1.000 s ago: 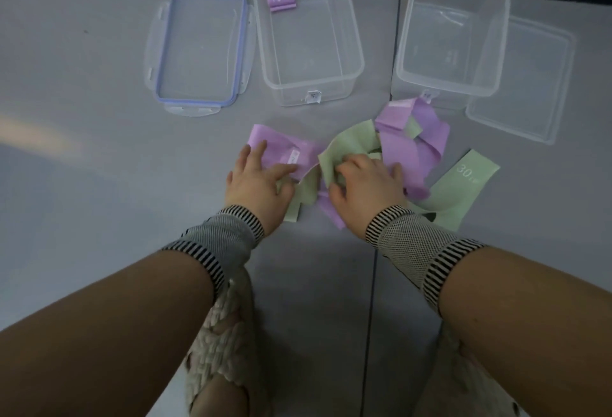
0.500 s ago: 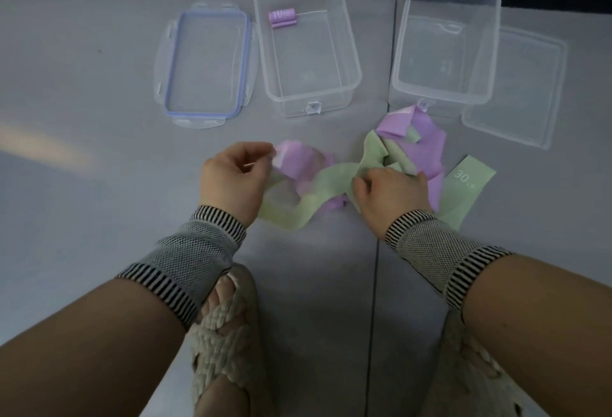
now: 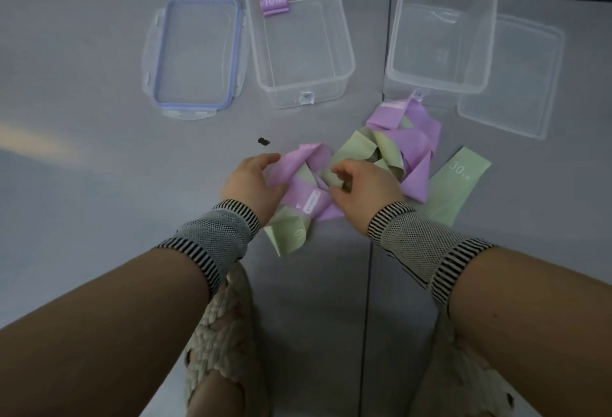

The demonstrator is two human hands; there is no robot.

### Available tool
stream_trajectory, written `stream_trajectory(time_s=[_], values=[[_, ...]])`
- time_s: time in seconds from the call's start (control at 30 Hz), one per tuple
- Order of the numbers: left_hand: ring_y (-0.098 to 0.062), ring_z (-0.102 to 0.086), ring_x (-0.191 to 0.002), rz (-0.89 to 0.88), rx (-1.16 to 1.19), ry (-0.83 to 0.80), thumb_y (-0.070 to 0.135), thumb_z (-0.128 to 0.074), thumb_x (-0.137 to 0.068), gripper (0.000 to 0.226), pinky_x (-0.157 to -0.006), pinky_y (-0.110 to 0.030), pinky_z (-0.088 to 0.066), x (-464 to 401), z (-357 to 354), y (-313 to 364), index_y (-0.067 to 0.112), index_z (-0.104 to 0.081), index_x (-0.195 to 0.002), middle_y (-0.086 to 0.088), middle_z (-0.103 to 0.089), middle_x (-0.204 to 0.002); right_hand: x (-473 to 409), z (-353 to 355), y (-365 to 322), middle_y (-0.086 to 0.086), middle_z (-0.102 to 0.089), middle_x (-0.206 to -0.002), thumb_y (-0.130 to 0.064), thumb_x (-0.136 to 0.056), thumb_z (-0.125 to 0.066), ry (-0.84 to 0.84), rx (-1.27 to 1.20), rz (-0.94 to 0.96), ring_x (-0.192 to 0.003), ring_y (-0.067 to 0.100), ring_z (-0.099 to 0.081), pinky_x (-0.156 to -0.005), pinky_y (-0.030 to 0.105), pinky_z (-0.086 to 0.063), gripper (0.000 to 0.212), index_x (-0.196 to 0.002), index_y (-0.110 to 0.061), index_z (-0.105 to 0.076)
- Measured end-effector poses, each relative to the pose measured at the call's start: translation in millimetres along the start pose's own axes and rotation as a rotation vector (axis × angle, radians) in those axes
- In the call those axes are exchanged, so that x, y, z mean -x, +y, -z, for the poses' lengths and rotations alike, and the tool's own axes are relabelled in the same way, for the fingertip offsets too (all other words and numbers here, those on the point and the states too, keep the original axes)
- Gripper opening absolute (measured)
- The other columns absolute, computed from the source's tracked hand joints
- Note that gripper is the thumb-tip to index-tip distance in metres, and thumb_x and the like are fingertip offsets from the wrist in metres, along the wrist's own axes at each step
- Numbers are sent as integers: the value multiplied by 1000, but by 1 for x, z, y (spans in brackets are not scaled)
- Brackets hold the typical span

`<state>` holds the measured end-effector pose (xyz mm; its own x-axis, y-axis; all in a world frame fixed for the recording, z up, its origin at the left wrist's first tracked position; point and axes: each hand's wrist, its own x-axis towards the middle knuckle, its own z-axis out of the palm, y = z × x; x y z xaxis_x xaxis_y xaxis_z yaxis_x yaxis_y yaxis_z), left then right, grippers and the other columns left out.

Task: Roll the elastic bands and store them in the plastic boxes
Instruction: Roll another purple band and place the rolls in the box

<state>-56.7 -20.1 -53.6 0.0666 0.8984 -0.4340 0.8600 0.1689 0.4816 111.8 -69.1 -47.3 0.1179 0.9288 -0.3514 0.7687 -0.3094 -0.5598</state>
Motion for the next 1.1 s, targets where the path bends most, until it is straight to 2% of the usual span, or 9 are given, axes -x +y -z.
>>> stream_trajectory(time_s=[0.13, 0.3, 0.37, 0.5, 0.63, 0.7, 0.83, 0.97, 1.1], values=[[-21, -59, -105, 25, 8, -97, 21, -67, -80, 47, -92, -26, -42, -6, -11, -1, 24, -57, -126, -2, -65, -112, -2, -10, 7, 9, -55, -113, -41, -82, -65, -82, 193, 14, -106, 29, -49, -96, 33, -38, 34, -109, -20, -66], [-15, -58, -69, 67, 160, -51, 23, -65, -84, 1, -67, -22, -45, -5, -6, 6, 24, -66, -83, 2, -64, -78, -2, -15, 4, 6, -56, -106, -36, -86, -62, -49, 202, 29, -105, 28, -47, -92, 29, -33, 18, -92, -21, -70], [-17, -57, -64, 174, 401, -76, 19, -64, -85, 12, -65, -27, -52, -3, 1, 8, 20, -62, -73, -2, -63, -73, -3, -14, 3, 6, -56, -107, -37, -85, -63, -34, 154, 25, -106, 28, -46, -93, 30, -33, 20, -95, -20, -70], [-23, -61, -66, 321, 989, -211, 9, -52, -93, 15, -68, -38, -56, 10, 23, 25, 9, -54, -77, -10, -61, -77, -1, -9, 0, 4, -55, -119, -38, -85, -65, -15, 1, 44, -113, 26, -42, -98, 25, -29, 33, -111, -19, -66], [-19, -60, -63, 225, 1231, -215, 9, -46, -96, 22, -68, -38, -54, 15, 51, 48, 12, -53, -75, -5, -62, -71, -4, 9, -12, 1, -60, -105, -30, -82, -68, 23, -149, 51, -108, 26, -49, -97, 28, -34, 13, -90, -19, -71], [-18, -60, -62, 193, 1285, -188, 9, -46, -95, 21, -65, -35, -55, 14, 63, 58, 13, -55, -76, -3, -63, -68, -7, 21, -20, -2, -60, -88, -27, -81, -68, 85, -243, 21, -94, 25, -57, -90, 34, -43, 8, -75, -23, -65], [-16, -62, -61, 177, 1227, -47, 9, -49, -94, 17, -65, -32, -56, 10, 69, 64, 13, -53, -78, -2, -66, -68, -14, 46, -29, -11, -58, -64, -17, -82, -65, 185, -483, -77, -62, 6, -53, -69, 26, -46, 22, -63, -25, -56], [-19, -60, -65, 307, 1249, 74, 8, -53, -93, 13, -57, -28, -57, 6, 62, 53, 10, -55, -80, -7, -62, -76, -13, 60, -20, -5, -63, -63, -6, -84, -61, 187, -701, -159, -60, 8, -57, -65, 16, -47, 20, -71, -21, -56], [-17, -63, -68, 326, 1298, 49, 11, -55, -93, 14, -59, -26, -57, 9, 62, 50, 11, -57, -79, -7, -63, -80, -9, 59, -5, -10, -60, -78, -13, -87, -61, 200, -441, -182, -72, 6, -54, -70, 9, -39, 9, -95, -16, -66]])
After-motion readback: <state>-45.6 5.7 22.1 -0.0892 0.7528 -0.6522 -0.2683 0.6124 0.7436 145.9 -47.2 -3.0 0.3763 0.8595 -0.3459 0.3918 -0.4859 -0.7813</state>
